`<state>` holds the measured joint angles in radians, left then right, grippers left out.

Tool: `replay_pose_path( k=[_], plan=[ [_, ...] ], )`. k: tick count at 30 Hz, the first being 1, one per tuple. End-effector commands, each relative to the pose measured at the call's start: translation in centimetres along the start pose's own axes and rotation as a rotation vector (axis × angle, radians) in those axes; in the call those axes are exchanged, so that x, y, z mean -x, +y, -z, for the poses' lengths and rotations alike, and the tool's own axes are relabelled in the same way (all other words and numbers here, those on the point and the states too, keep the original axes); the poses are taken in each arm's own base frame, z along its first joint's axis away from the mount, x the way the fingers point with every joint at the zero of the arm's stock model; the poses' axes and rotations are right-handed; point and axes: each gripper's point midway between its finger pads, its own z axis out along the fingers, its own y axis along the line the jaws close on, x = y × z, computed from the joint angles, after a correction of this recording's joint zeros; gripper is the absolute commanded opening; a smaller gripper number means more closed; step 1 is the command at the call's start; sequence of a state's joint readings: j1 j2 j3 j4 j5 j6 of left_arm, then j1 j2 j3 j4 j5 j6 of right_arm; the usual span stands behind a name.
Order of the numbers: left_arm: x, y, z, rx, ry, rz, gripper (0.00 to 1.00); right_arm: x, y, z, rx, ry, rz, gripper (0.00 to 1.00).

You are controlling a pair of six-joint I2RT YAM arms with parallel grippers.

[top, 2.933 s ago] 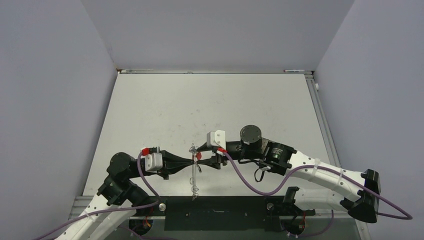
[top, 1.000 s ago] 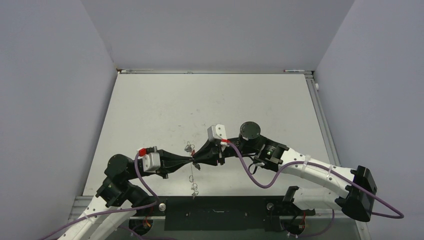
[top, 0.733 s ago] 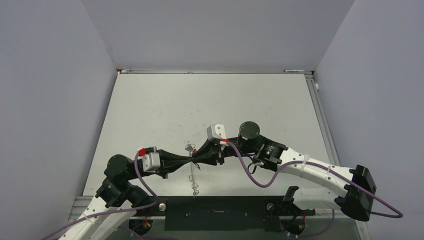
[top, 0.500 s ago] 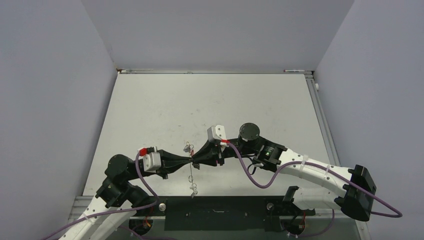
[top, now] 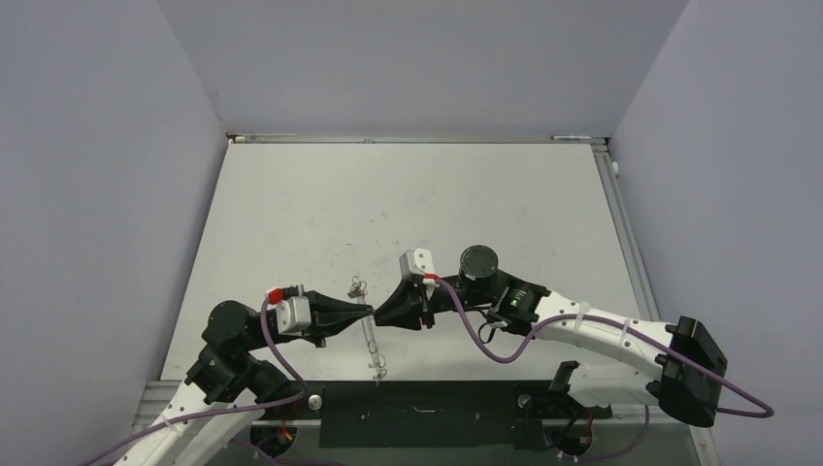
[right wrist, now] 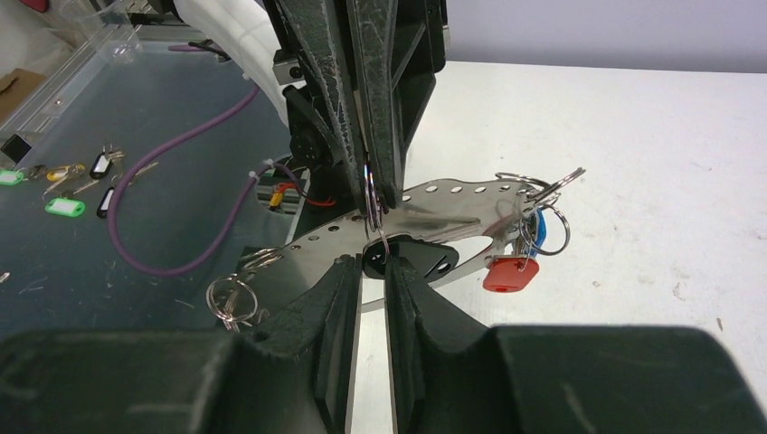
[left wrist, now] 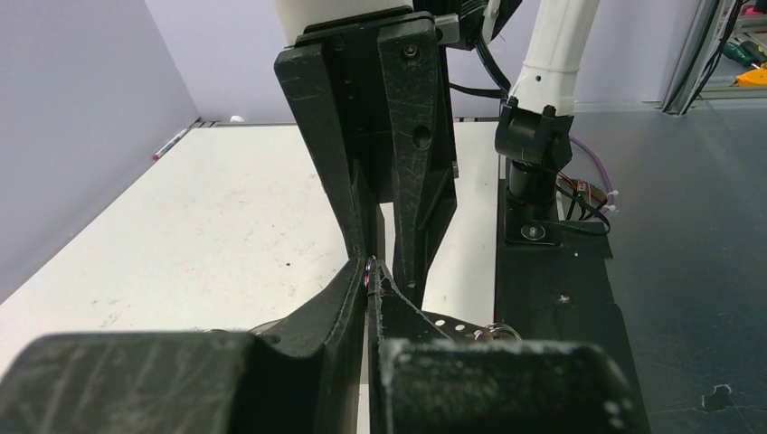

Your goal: Put the keys on the keyring

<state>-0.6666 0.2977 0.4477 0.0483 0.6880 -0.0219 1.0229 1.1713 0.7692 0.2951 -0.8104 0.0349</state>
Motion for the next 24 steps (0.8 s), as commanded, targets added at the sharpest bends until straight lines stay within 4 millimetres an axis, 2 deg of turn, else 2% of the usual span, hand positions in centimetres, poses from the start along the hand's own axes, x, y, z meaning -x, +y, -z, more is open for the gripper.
replay_pose_path(
  k=[1,10,24],
  plan=[
    [2.7,0.3,-0.1,0.016,-0.081,-0.065,0.0,1.1,0.6,-0.7,0.051,-0.047,0.028,0.17],
    [2.7,0.4,0.0,0.022,-0.083,-0.071,0.0,1.7,0.4,0.1,0.019,-0.03,0.072,0.33],
    [2.8,0.3,0.1,0.021,-0.088,-0.077,0.0,4.5,0.3,0.0,0.028,-0.084,0.15,0.36]
  ],
)
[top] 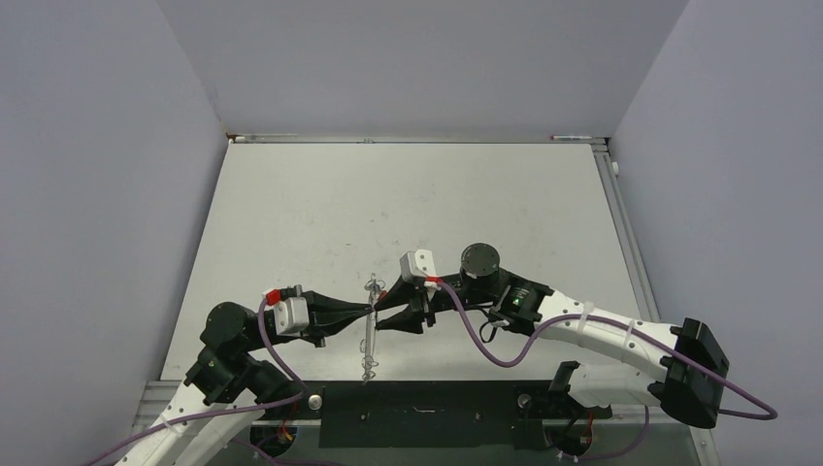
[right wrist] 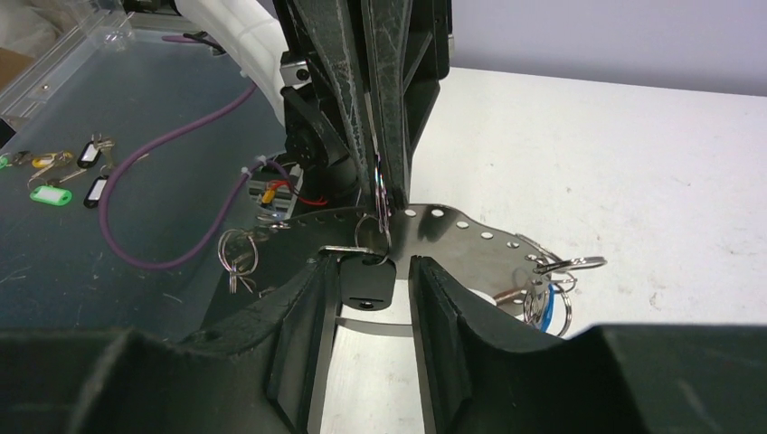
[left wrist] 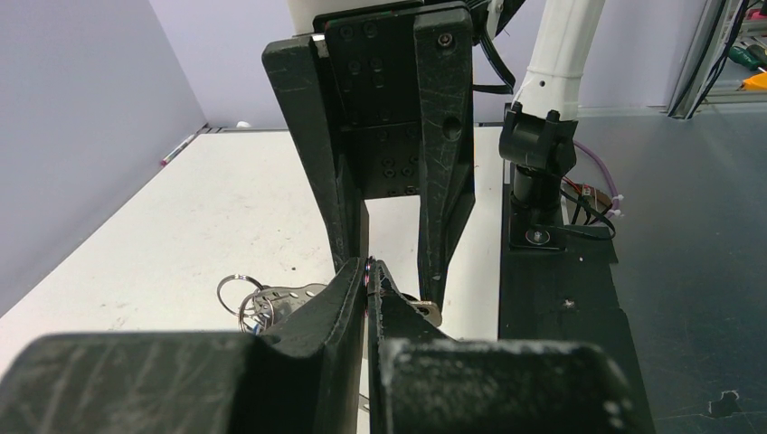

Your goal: Put the keys on the keyring

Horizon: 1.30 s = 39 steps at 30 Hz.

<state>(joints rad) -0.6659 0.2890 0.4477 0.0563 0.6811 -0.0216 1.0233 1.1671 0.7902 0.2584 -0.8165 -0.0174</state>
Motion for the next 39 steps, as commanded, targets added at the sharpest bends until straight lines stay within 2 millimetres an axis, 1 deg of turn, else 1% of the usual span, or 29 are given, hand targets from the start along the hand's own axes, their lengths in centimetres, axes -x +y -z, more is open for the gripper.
replay_pose_path(
  k=[1,4,9,18,26,28,31,33,35,39],
  plan=[
    [2.5,0.3,0.0,0.013,-0.077,-0.067,0.0,4.4,0.1,-0.1,0.015,-0.101,0.111,0.36],
    [2.5,0.2,0.0,0.011,-0.078,-0.067,0.0,4.8,0.0,-0.2,0.016,-0.115,0.114,0.33],
    [2.6,0.2,0.0,0.008,-0.083,-0.067,0.0,4.9,0.0,-0.6,0.029,-0.131,0.104,0.25],
    [2.7,0.2,0.1,0.014,-0.086,-0.069,0.0,5.1,0.3,-0.9,0.044,-0.165,0.083,0.23],
    [2.8,0.3,0.1,0.02,-0.088,-0.071,0.0,4.8,0.2,-1.2,0.044,-0.174,0.066,0.11],
    [2.8,0.3,0.1,0.02,-0.089,-0.071,0.0,4.6,0.3,-1.3,0.046,-0.169,0.06,0.12],
    [2.8,0.3,0.1,0.024,-0.091,-0.073,0.0,4.2,0.2,-1.4,0.047,-0.161,0.052,0.23],
    [2.9,0.4,0.2,0.025,-0.093,-0.074,0.0,4.0,0.2,-1.4,0.045,-0.158,0.049,0.26],
    [2.9,0.4,0.1,0.026,-0.092,-0.073,0.0,4.0,0.2,-1.3,0.044,-0.16,0.05,0.26],
    [2.9,0.4,0.2,0.027,-0.094,-0.074,0.0,4.0,0.3,-1.4,0.047,-0.162,0.049,0.19]
  ],
)
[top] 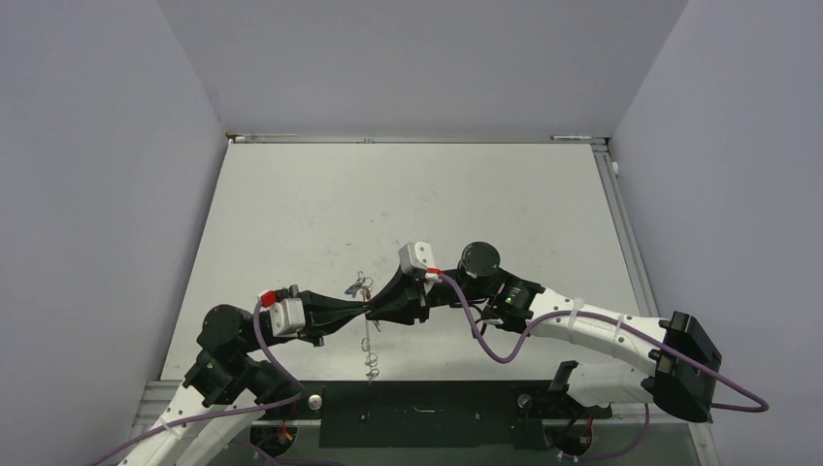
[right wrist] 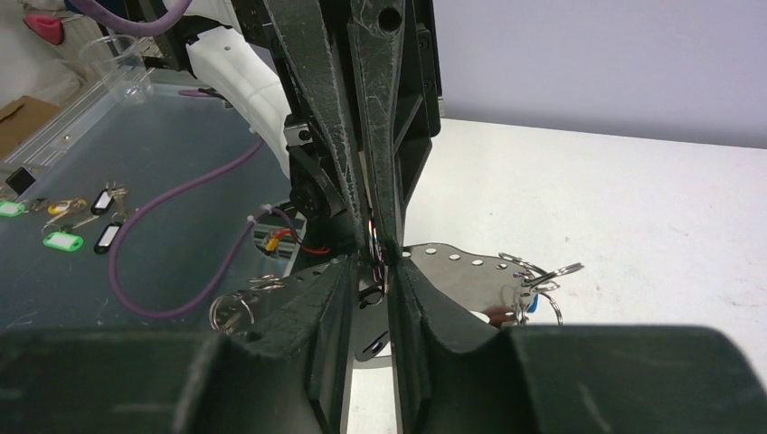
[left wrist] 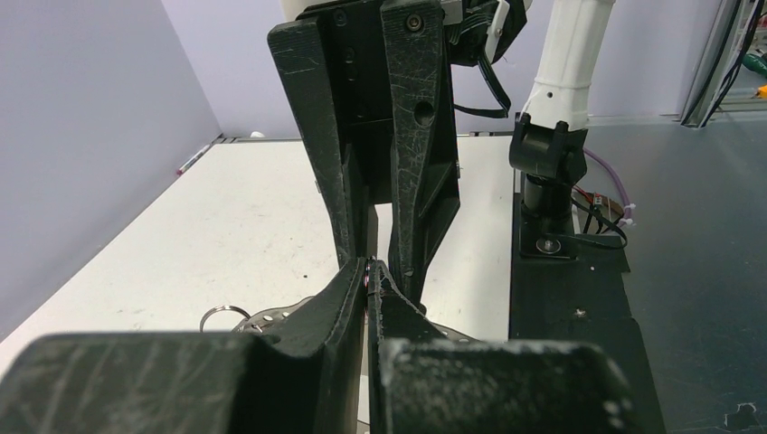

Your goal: Put the keys on the keyring

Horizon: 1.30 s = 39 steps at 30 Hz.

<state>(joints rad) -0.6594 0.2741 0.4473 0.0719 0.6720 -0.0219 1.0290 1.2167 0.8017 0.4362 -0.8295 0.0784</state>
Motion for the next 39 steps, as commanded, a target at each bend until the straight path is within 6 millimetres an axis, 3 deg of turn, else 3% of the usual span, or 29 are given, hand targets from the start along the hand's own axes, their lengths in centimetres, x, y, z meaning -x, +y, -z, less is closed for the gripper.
replay_pose_path(
  k=[1,14,21,27,32,39],
  plan=[
    [2.3,0.2,0.0,0.011,-0.071,-0.055,0.0,1.5,0.6,-0.4,0.033,-0.058,0.051,0.19],
    [2.4,0.3,0.0,0.018,-0.076,-0.056,0.0,1.0,0.4,-0.5,0.031,-0.048,0.044,0.18],
    [2.3,0.3,0.0,0.019,-0.075,-0.052,0.0,1.4,0.2,-0.4,0.01,-0.069,0.06,0.06],
    [2.3,1.1,0.1,0.063,-0.074,-0.05,0.0,0.9,0.2,0.1,0.006,-0.029,0.095,0.05],
    [2.0,0.7,0.0,0.036,-0.067,-0.049,0.18,0.0,-1.0,0.8,-0.052,0.106,0.135,0.05],
    [1.8,-0.4,-0.1,-0.027,-0.057,-0.05,0.34,-1.2,-1.4,3.8,-0.172,0.301,0.128,0.05]
  ],
)
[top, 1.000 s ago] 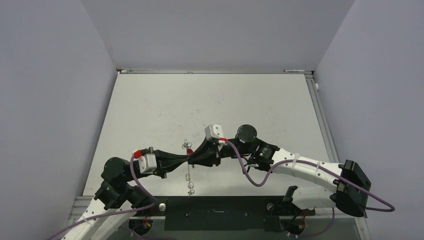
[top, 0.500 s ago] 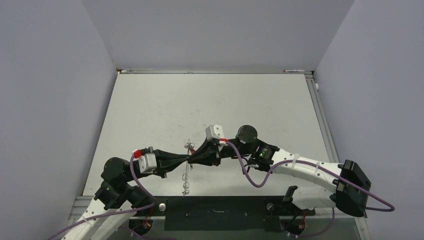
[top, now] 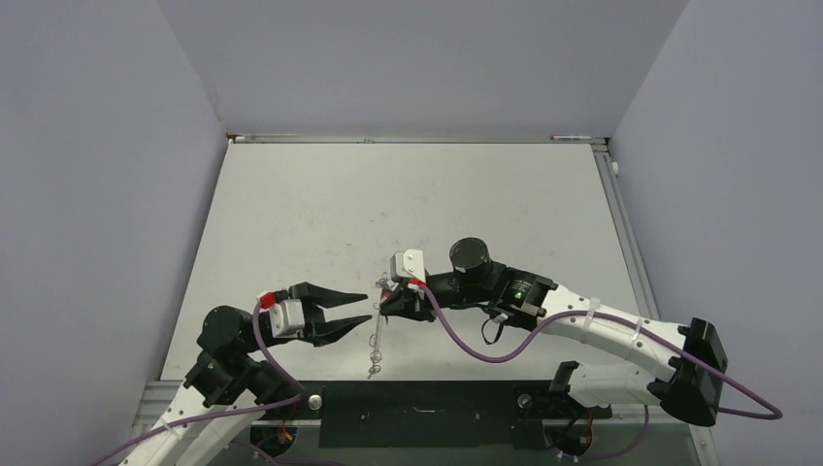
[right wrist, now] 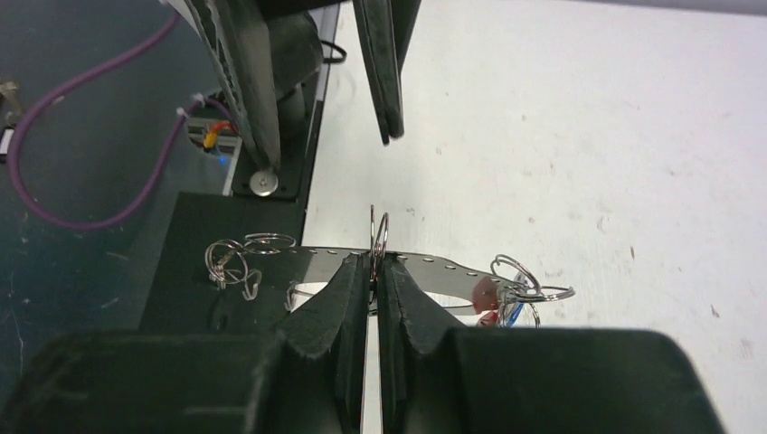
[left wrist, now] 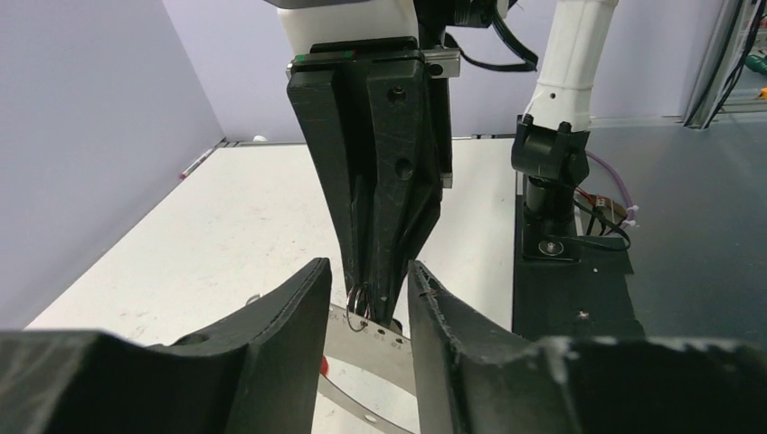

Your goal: Put the keys on the keyring

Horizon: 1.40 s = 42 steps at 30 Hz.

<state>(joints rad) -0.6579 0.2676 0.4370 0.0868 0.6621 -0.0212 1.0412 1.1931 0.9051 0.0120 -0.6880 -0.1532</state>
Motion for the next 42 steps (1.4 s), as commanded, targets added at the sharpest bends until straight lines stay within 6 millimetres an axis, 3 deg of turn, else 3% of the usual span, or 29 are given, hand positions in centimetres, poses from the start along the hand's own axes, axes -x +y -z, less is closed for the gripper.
replay_pose_path(
  k=[1,6,16,27,42],
  plan=[
    [1.7,-0.6,-0.2,-0.048,-0.044,-0.04,0.35,1.4,-0.2,2.8,-0.082,0.074,0.073,0.05],
    [0.8,-1.0,-0.5,-0.09,-0.014,-0.03,0.35,1.0,0.0,4.0,-0.121,0.189,0.061,0.05],
    [-1.1,-2.2,-1.7,-0.212,0.047,0.032,0.26,0.3,2.0,3.8,-0.107,0.354,0.06,0.05],
    [-2.8,-3.6,-1.9,-0.284,0.113,0.042,0.24,0.7,2.3,3.1,-0.076,0.395,0.088,0.05],
    [-3.4,-2.7,-2.0,-0.218,0.129,0.019,0.28,0.7,3.0,2.0,-0.044,0.41,0.11,0.05]
  ],
)
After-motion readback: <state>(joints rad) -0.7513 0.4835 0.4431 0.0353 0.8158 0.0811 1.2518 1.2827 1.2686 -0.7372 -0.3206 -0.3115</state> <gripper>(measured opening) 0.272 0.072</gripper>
